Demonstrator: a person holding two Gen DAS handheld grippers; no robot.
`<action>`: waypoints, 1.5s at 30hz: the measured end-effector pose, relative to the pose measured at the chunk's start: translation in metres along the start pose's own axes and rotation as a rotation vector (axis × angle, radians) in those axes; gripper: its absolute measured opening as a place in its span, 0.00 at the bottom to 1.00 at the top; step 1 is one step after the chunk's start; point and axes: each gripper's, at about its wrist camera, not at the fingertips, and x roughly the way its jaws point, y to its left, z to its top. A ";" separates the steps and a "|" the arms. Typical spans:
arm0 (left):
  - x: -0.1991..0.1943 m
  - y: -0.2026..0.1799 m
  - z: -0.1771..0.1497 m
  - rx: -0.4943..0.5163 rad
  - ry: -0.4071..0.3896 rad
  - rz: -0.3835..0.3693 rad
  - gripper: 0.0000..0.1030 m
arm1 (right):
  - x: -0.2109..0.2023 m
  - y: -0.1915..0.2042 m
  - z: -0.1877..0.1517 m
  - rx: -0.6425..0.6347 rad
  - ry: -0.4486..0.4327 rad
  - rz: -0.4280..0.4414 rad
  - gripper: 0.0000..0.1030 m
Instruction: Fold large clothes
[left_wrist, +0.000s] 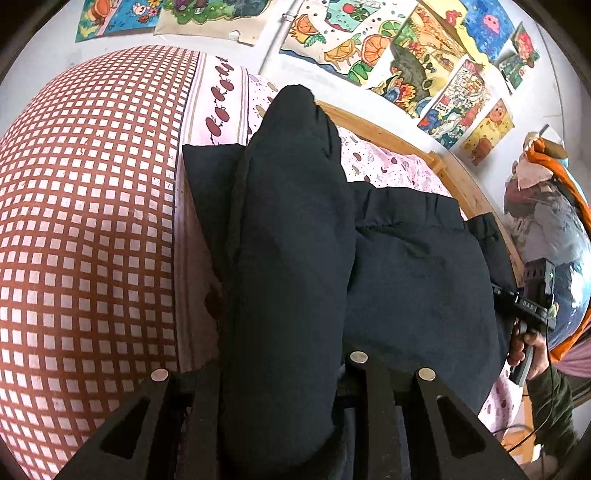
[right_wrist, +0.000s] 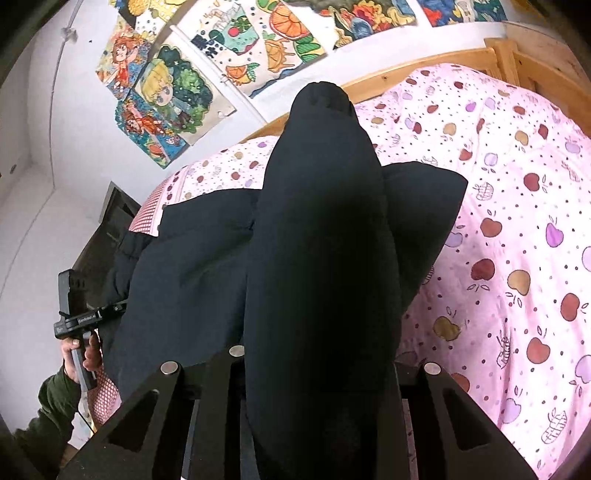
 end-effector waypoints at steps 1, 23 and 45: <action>0.000 0.002 -0.002 0.012 -0.005 0.004 0.25 | 0.002 -0.002 0.000 -0.003 -0.001 -0.007 0.22; 0.021 0.014 -0.016 0.033 -0.103 0.086 0.79 | 0.031 -0.015 -0.003 -0.064 -0.025 -0.200 0.73; -0.063 -0.044 -0.048 0.022 -0.399 0.264 0.98 | -0.060 0.070 -0.020 -0.251 -0.339 -0.417 0.85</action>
